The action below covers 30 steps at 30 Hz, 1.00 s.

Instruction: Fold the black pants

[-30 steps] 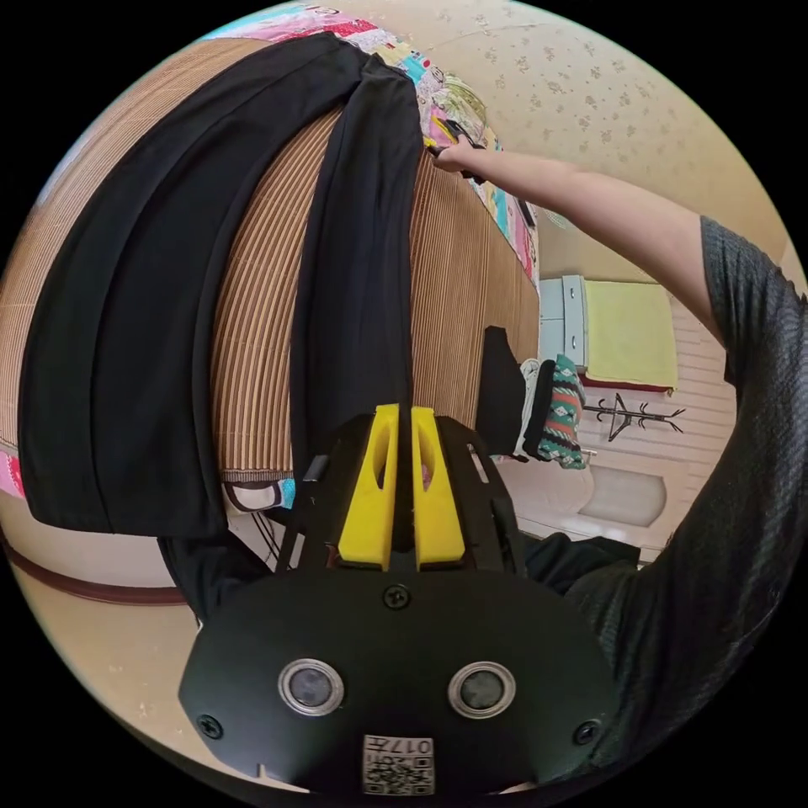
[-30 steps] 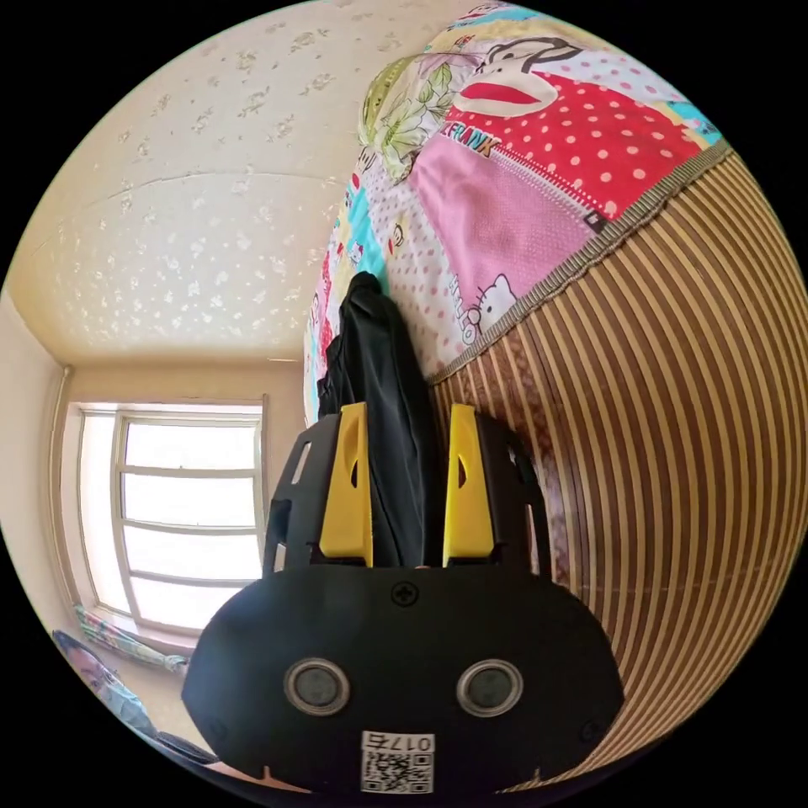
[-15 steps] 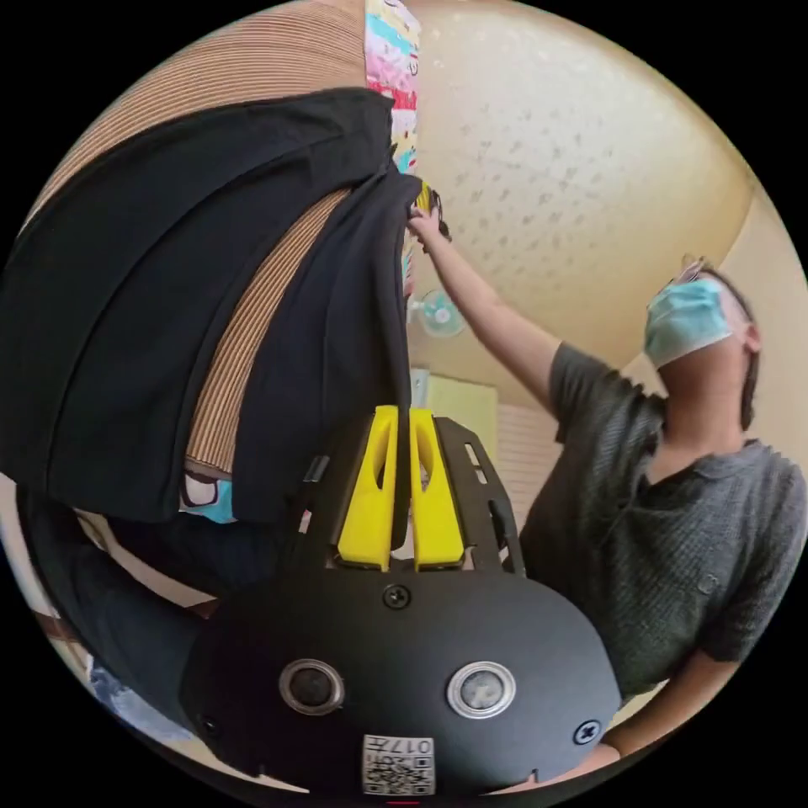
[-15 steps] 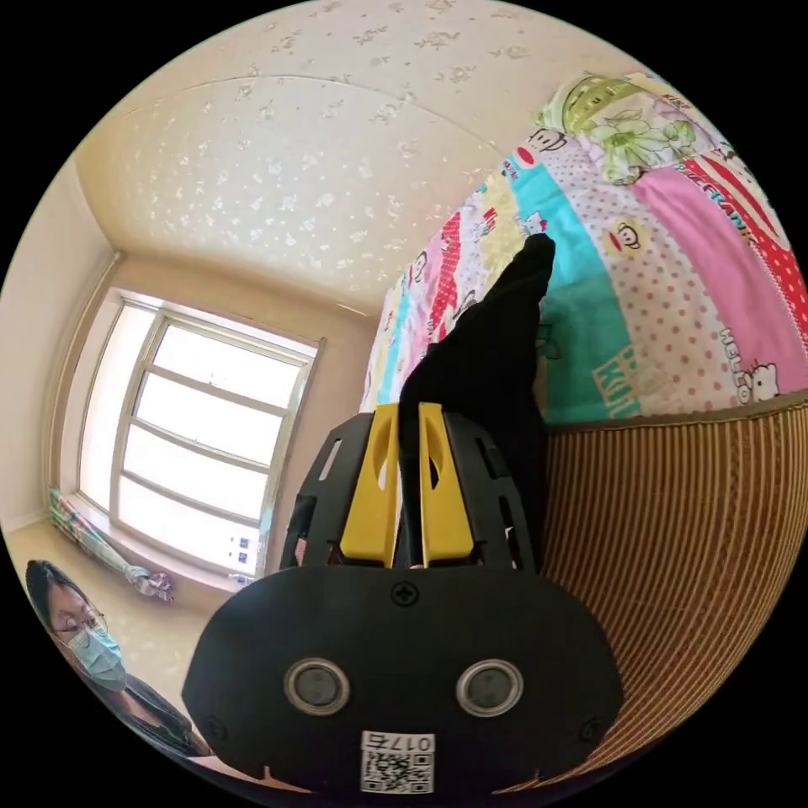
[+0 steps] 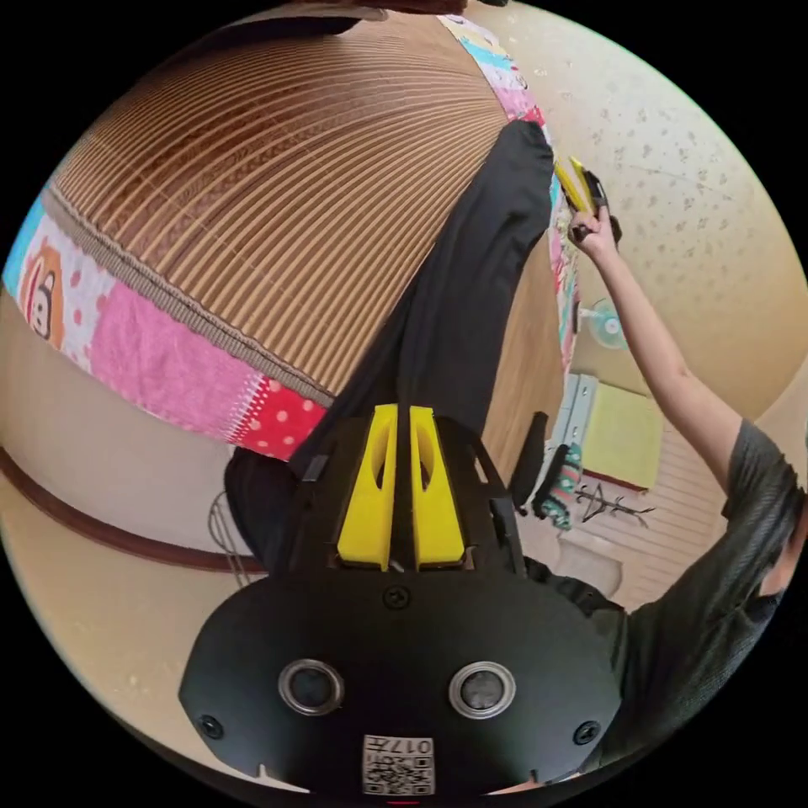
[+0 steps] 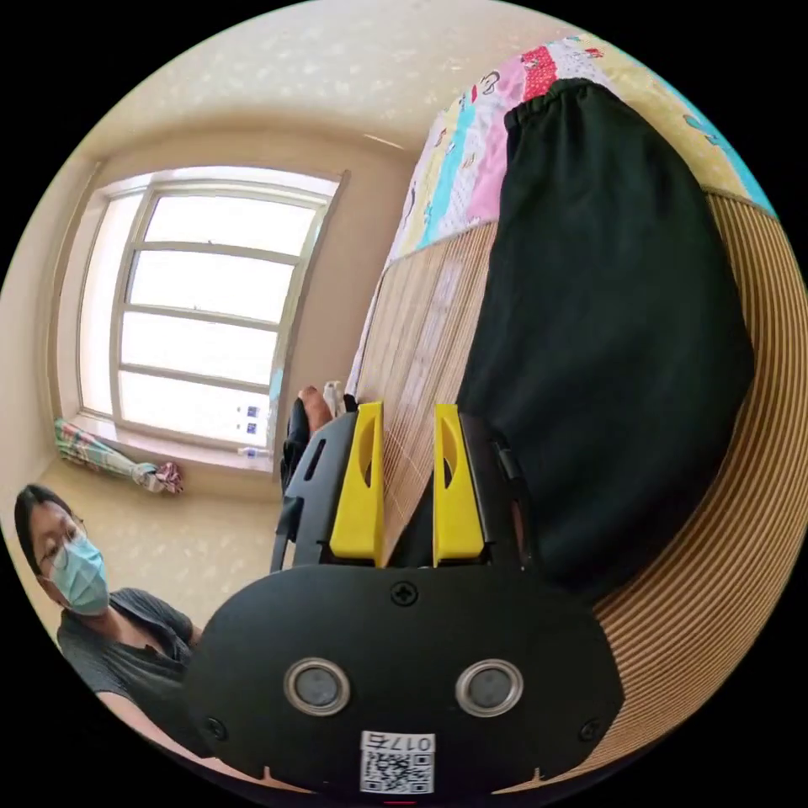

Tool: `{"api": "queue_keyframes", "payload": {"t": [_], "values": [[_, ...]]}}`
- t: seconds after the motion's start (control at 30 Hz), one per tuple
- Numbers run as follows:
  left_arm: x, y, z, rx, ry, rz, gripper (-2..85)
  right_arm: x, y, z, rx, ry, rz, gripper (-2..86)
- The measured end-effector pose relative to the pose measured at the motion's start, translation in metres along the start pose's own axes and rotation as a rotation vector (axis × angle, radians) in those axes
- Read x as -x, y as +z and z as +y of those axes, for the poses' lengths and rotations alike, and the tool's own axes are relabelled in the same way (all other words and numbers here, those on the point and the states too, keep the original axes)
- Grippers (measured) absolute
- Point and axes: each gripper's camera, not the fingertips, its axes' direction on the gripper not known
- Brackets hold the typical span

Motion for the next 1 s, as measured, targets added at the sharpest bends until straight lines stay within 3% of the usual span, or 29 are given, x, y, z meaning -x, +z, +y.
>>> {"api": "queue_keyframes", "payload": {"t": [0.13, 0.27, 0.4, 0.5, 0.57, 0.63, 0.7, 0.77, 0.9, 1.0], "values": [[-0.016, -0.003, -0.008, 0.061, 0.034, 0.031, 1.2, -0.024, 0.008, 0.134, 0.122, 0.048, 0.218, 10.0], [-0.031, -0.003, -0.013, 0.109, 0.049, 0.042, 1.0, -0.034, 0.021, 0.239, 0.090, 0.172, 0.186, 10.4], [-0.053, -0.001, -0.018, 0.171, 0.097, -0.004, 0.8, -0.020, 0.070, 0.297, 0.192, 0.187, 0.172, 9.3], [-0.069, -0.001, -0.021, 0.227, 0.125, -0.034, 0.7, -0.021, 0.087, 0.325, 0.165, 0.285, 0.215, 5.2], [-0.081, -0.003, -0.017, 0.263, 0.183, 0.048, 0.5, -0.017, 0.069, 0.332, 0.055, 0.304, 0.108, 3.8], [-0.099, -0.017, -0.002, 0.281, 0.318, 0.380, 0.3, -0.003, 0.050, 0.338, -0.051, 0.284, 0.051, 3.3], [-0.099, -0.027, 0.008, 0.292, 0.327, 0.479, 0.2, 0.010, 0.040, 0.345, -0.099, 0.284, 0.142, 3.0], [-0.093, -0.026, 0.013, 0.307, 0.293, 0.398, 0.2, 0.006, 0.045, 0.350, -0.087, 0.303, 0.268, 2.9], [-0.088, 0.003, 0.023, 0.300, 0.231, 0.078, 0.4, -0.040, 0.072, 0.334, 0.052, 0.413, 0.233, 2.8], [-0.085, 0.019, 0.033, 0.254, 0.161, 0.028, 0.8, -0.051, 0.086, 0.319, 0.108, 0.358, 0.323, 2.4]]}}
